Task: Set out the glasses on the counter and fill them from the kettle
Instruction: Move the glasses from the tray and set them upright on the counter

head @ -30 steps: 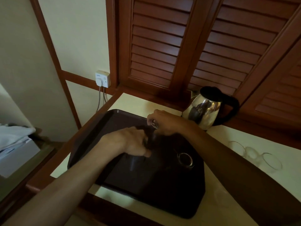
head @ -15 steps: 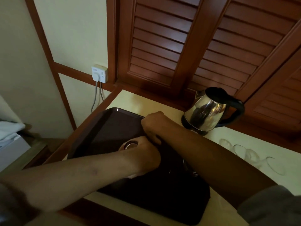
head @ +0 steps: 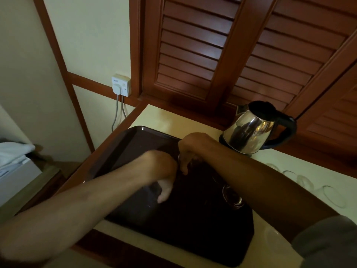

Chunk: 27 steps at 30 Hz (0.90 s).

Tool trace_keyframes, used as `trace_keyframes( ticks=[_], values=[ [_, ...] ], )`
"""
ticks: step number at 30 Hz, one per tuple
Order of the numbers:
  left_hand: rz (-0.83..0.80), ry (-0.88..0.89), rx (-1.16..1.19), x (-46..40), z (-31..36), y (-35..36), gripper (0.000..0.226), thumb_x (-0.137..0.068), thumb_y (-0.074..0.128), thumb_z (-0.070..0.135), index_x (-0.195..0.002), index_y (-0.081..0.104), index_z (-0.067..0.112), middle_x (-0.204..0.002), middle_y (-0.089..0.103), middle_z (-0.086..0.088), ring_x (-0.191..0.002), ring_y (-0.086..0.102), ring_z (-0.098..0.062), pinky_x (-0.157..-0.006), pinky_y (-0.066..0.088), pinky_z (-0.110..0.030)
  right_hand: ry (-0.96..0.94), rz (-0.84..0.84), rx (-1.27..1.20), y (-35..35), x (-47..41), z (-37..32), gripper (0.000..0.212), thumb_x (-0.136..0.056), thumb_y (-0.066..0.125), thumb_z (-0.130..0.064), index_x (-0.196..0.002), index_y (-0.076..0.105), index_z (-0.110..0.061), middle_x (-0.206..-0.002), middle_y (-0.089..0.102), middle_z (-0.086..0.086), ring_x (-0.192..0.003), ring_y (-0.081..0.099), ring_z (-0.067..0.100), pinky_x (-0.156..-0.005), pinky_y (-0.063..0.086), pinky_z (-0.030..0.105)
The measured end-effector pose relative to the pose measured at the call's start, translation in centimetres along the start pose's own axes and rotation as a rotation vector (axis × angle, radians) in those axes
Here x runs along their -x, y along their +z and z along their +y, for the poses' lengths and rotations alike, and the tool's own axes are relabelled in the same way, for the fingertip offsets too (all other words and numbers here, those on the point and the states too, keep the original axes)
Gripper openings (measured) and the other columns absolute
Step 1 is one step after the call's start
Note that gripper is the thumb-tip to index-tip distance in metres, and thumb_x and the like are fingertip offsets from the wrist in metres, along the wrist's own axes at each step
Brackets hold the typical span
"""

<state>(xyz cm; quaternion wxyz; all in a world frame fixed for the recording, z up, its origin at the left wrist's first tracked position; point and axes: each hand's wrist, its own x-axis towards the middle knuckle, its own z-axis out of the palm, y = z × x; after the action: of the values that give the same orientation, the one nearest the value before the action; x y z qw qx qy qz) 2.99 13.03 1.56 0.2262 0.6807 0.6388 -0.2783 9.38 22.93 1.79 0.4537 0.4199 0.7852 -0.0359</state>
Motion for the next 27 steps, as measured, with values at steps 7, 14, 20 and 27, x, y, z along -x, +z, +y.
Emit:
trace_keyframes(
  ticks=[7, 14, 20, 27],
  values=[
    [0.276, 0.271, 0.712, 2.0, -6.7, -0.2, 0.036, -0.079, 0.085, 0.043, -0.101, 0.070, 0.019, -0.085, 0.076, -0.006, -0.079, 0.077, -0.019, -0.056, 0.058, -0.024, -0.237, 0.328, -0.670, 0.5, 3.1, 4.8, 0.062, -0.074, 0.081, -0.063, -0.092, 0.070, -0.005, -0.077, 0.077, 0.010, -0.066, 0.077, 0.025, -0.056, 0.059, 0.030],
    [0.407, 0.438, 1.767, 3.4, -5.4, 0.9, 0.056, -0.075, 0.088, 0.020, -0.122, 0.058, 0.009, -0.101, 0.078, -0.018, -0.088, 0.075, -0.028, -0.081, 0.063, -0.047, -0.446, 0.437, -1.455, 1.1, 6.8, 7.6, 0.035, -0.084, 0.082, -0.034, -0.104, 0.068, -0.010, -0.097, 0.073, 0.026, -0.077, 0.072, 0.036, -0.070, 0.058, 0.043],
    [0.400, 0.511, 2.010, 3.9, -2.3, -0.7, 0.029, -0.077, 0.077, 0.014, -0.105, 0.072, 0.010, -0.089, 0.075, -0.010, -0.074, 0.074, -0.021, -0.067, 0.065, -0.041, -0.516, 0.450, -1.800, 2.8, 8.4, 7.7, 0.036, -0.082, 0.080, -0.040, -0.099, 0.066, -0.012, -0.084, 0.071, 0.012, -0.069, 0.069, 0.027, -0.065, 0.057, 0.037],
    [0.418, 0.647, 1.958, 4.8, 1.8, -2.3, 0.032, -0.075, 0.065, 0.027, -0.103, 0.071, 0.012, -0.089, 0.080, -0.010, -0.072, 0.076, -0.023, -0.066, 0.064, -0.038, -0.501, 0.653, -1.948, 5.6, 10.0, 8.7, 0.029, -0.083, 0.077, -0.035, -0.094, 0.064, -0.011, -0.074, 0.069, 0.008, -0.072, 0.067, 0.028, -0.065, 0.057, 0.038]
  ],
)
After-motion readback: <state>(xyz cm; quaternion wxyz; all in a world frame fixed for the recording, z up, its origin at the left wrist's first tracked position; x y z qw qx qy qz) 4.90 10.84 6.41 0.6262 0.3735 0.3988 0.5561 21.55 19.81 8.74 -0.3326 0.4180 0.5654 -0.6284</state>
